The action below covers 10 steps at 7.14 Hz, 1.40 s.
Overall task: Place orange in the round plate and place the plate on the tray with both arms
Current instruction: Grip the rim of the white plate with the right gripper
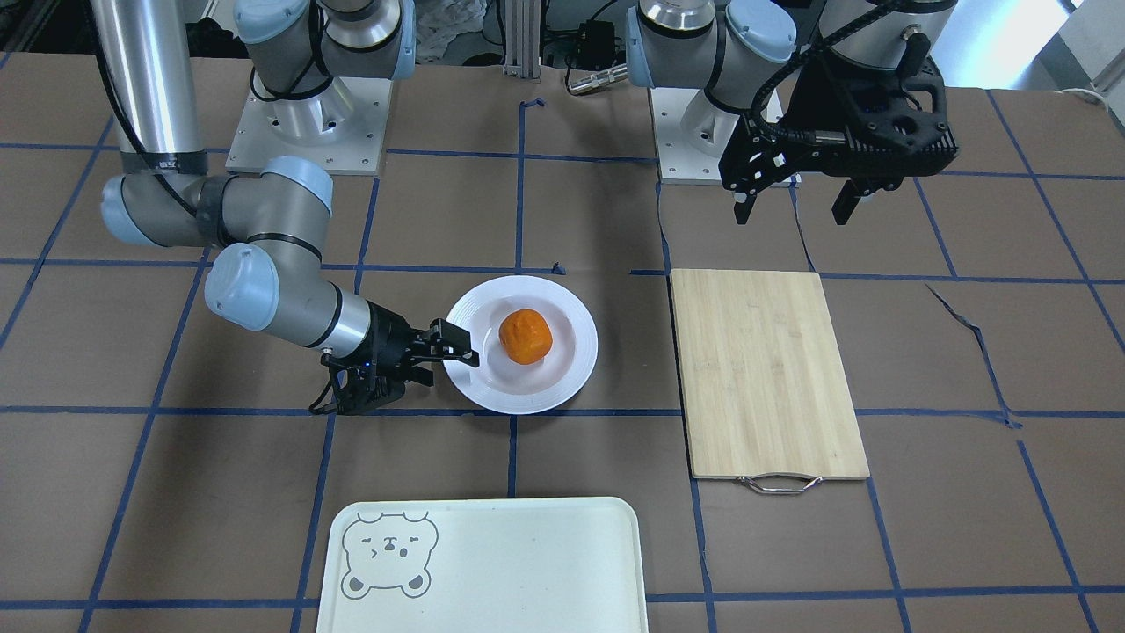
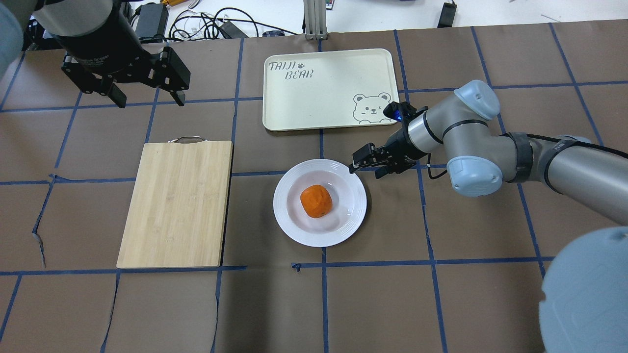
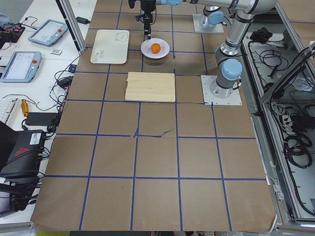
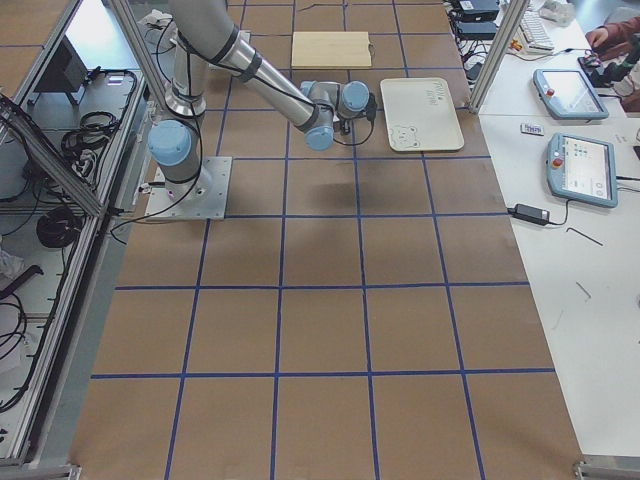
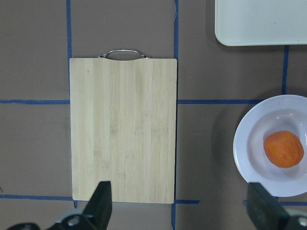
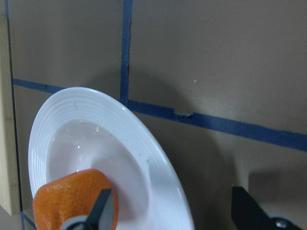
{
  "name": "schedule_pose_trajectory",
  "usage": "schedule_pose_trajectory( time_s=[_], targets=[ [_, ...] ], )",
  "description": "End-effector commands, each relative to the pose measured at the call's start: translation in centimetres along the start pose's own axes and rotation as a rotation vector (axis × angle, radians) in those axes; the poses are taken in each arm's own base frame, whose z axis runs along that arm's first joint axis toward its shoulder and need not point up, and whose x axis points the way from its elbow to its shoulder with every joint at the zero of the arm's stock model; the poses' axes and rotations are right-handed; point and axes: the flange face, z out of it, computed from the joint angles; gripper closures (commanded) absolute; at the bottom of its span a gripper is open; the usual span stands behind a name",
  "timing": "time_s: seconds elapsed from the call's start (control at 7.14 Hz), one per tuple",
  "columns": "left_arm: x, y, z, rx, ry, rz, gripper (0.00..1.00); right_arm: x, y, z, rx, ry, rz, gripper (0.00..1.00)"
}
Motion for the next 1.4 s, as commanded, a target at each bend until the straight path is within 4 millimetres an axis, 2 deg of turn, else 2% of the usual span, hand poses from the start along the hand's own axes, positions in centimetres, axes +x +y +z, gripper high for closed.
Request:
schedule_pose_trajectory(
  time_s=[0.0, 0.14, 0.28, 0.56, 0.7, 0.98, 1.12, 1.26],
  targets=[
    [0.0, -0.1, 0.0, 0.007, 0.002, 0.000, 0.00, 0.1, 0.4, 1.1, -0.018, -0.001, 0.006, 0.16],
    [0.1, -0.2, 0.1, 0.007, 0.000, 0.001, 0.00, -0.4, 0.7, 1.6, -0.024, 0.000, 0.023, 0.18],
    [0.1, -0.2, 0.1, 0.007, 0.002, 0.001, 0.00, -1.0, 0.9, 2.1, -0.033, 0.001, 0.029, 0.33],
    [-0.2, -0.2, 0.1, 0.008, 0.002, -0.006, 0.00, -1.2, 1.0, 2.2, -0.035, 0.001, 0.027, 0.35],
    [-0.3, -0.2, 0.0, 0.010, 0.001, -0.007, 0.00, -1.1, 1.0, 2.2, -0.036, 0.002, 0.027, 0.42],
    [0.2, -0.1, 0.0, 0.008, 0.032, -0.006, 0.00, -1.1, 1.0, 2.2, -0.041, 0.006, 0.033, 0.96],
    [0.0, -0.1, 0.0, 0.008, 0.032, -0.008, 0.00, -1.1, 1.0, 2.2, -0.043, 0.008, 0.036, 1.00],
    [0.0, -0.1, -0.1, 0.009, 0.031, -0.006, 0.00, -1.2, 0.8, 2.0, -0.036, 0.007, 0.030, 1.00]
  ],
)
